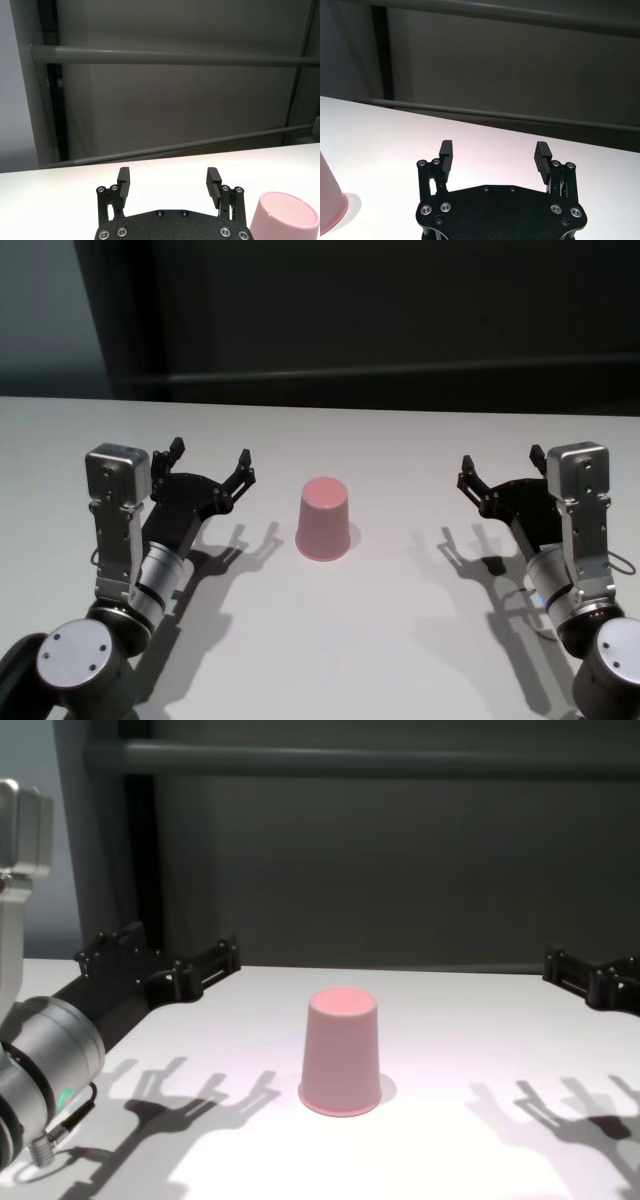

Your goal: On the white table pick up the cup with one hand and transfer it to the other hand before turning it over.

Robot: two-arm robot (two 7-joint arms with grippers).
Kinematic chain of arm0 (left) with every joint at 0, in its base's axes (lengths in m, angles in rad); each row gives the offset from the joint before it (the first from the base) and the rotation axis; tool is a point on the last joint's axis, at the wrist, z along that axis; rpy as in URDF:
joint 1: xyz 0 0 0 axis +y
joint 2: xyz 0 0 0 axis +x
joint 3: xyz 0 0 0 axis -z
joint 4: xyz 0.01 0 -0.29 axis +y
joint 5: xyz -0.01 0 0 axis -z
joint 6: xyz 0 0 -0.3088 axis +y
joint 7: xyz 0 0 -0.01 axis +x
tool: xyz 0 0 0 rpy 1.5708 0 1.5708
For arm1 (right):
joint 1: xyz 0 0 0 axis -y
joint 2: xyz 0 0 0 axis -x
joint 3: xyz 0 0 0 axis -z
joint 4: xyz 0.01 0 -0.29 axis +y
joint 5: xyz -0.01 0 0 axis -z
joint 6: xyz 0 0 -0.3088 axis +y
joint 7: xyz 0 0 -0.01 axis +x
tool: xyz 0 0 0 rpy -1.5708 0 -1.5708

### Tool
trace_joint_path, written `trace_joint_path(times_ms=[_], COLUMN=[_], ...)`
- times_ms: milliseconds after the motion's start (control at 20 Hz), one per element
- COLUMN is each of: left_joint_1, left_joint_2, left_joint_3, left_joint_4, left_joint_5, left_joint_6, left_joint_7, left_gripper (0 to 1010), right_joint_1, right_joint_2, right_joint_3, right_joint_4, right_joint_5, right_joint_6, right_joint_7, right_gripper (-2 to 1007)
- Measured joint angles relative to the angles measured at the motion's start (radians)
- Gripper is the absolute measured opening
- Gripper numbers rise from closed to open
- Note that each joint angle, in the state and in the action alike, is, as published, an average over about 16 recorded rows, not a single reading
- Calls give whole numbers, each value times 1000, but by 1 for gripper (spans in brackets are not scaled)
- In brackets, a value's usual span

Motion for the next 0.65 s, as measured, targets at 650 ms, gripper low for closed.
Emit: trace_joint_path(times_ms=[650], left_joint_1=[0], left_joint_2=[0], left_joint_3=[0], left_joint_4=[0], left_joint_5=[0], left_joint_6=[0], left_joint_7=[0], left_gripper=[1003], right_joint_1=[-20], right_joint_2=[-20], right_joint_3=[4], right_joint_4=[1], right_joint_5=[-39], right_joint_6=[14], right_joint_7=[-1], right_gripper=[1002])
